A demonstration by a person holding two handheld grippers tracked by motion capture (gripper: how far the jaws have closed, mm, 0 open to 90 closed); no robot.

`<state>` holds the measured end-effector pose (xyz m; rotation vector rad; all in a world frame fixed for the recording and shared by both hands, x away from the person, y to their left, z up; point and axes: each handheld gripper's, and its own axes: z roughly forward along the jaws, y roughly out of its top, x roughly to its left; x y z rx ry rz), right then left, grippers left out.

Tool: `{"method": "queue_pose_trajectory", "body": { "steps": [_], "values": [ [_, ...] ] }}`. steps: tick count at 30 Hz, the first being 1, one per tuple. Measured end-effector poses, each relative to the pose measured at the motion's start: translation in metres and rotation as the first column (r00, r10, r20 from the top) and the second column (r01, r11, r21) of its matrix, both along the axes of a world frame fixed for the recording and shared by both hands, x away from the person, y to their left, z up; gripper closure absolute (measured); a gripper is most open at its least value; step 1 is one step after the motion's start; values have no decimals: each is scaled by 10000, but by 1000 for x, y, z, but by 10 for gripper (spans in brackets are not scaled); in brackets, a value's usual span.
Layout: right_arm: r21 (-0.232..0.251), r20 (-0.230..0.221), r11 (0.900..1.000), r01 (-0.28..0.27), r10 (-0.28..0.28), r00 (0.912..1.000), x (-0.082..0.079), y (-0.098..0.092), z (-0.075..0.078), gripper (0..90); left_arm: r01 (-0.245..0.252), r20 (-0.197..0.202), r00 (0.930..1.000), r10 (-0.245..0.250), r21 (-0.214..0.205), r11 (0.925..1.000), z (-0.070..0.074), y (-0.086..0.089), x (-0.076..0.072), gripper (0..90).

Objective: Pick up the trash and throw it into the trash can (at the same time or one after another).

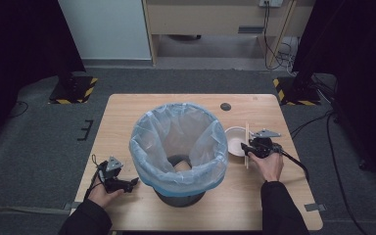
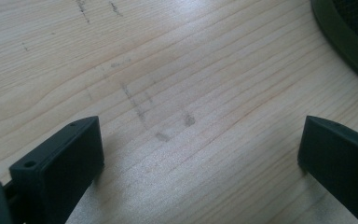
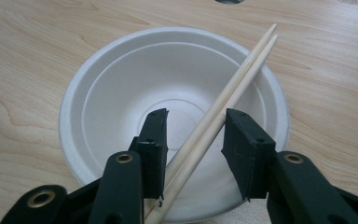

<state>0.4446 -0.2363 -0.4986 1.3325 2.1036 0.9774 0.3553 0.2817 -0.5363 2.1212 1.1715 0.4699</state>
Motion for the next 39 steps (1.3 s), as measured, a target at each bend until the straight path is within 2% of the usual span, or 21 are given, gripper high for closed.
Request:
{"method": "queue_pose_trajectory", "body": {
  "steps": [14, 23, 32, 39],
  "values": [
    [-153, -343, 9993, -353, 347, 9988, 1, 0, -1, 792, 1, 0, 10000, -1, 0, 10000, 0, 0, 0, 0],
    [38, -406, 9991, -418, 419, 9983, 0, -1, 2, 800, 1, -1, 10000, -1, 0, 10000, 0, 0, 0, 0],
    [496, -124, 9978, -437, 444, 9989, -2, -4, 14, 801, -2, 0, 10000, 2, -3, 10000, 0, 0, 0, 0],
    [1111, 428, 9932, -349, 303, 9986, -4, -12, 31, 801, -1, 1, 10000, 1, -1, 10000, 0, 0, 0, 0]
  ]
}}
